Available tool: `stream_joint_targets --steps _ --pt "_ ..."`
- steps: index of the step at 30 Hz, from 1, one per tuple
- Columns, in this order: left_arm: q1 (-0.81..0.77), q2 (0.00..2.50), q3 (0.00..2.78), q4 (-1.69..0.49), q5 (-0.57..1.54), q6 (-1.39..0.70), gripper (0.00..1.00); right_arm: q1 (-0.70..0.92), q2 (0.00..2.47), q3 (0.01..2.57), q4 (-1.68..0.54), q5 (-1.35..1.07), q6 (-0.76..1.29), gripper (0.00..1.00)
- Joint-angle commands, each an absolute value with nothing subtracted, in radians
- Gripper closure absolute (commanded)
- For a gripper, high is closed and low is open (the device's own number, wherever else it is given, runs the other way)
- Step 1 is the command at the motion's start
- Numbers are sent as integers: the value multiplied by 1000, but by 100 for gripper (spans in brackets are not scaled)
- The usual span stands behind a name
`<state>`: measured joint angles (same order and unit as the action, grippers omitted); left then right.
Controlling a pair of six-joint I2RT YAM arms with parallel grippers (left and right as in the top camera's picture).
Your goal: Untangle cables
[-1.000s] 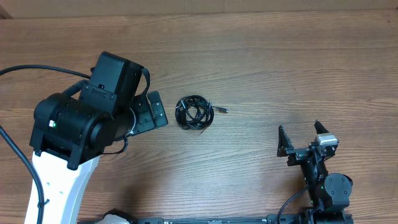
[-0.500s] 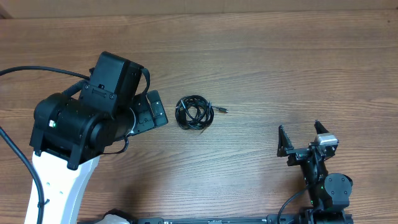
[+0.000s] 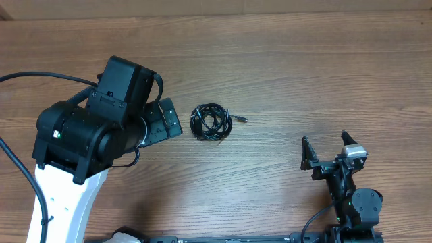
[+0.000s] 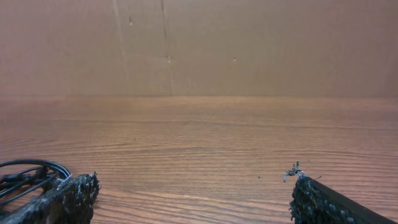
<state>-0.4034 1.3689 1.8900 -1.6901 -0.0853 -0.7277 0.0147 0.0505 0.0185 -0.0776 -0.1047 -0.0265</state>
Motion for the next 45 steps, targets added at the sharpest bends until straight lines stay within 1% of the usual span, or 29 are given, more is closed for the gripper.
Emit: stream_joint_targets --steps 1,3,5,9,13,16,23,27,31,35,37,41,45 --pt "-398 1367 1885 -1689 -77 -741 0 20 50 8 -69 -142 -31 0" --pt "-398 1367 1885 -1689 -77 -741 0 20 50 8 -68 -167 -27 0" --pt "-398 1367 1885 -1689 -77 -741 0 20 50 8 -66 -191 19 0" --pt "-398 1367 1885 -1689 -77 -741 0 20 50 8 -60 -254 190 0" --pt "-398 1367 1885 -1689 -76 -741 0 20 50 8 -57 -301 405 0" --pt "-398 1367 1885 -1689 -76 -741 0 20 50 8 9 -308 540 0" --pt "-398 1367 1885 -1689 -76 -741 0 19 50 13 324 -406 549 0" --pt "-398 1367 1885 -1689 -76 -741 0 19 50 90 350 -406 479 0" --pt "-398 1367 1885 -1689 -76 -741 0 19 52 228 243 -406 357 0" --pt "-398 1367 1885 -1689 -77 -741 0 19 92 421 20 -405 222 0" --pt "-398 1367 1885 -1689 -77 -741 0 19 163 571 -158 -405 155 0" --pt "-398 1367 1885 -1689 -77 -741 1 20 293 763 -369 -403 143 0" --pt "-398 1367 1885 -1689 -77 -741 0 20 408 905 -513 -422 144 0"
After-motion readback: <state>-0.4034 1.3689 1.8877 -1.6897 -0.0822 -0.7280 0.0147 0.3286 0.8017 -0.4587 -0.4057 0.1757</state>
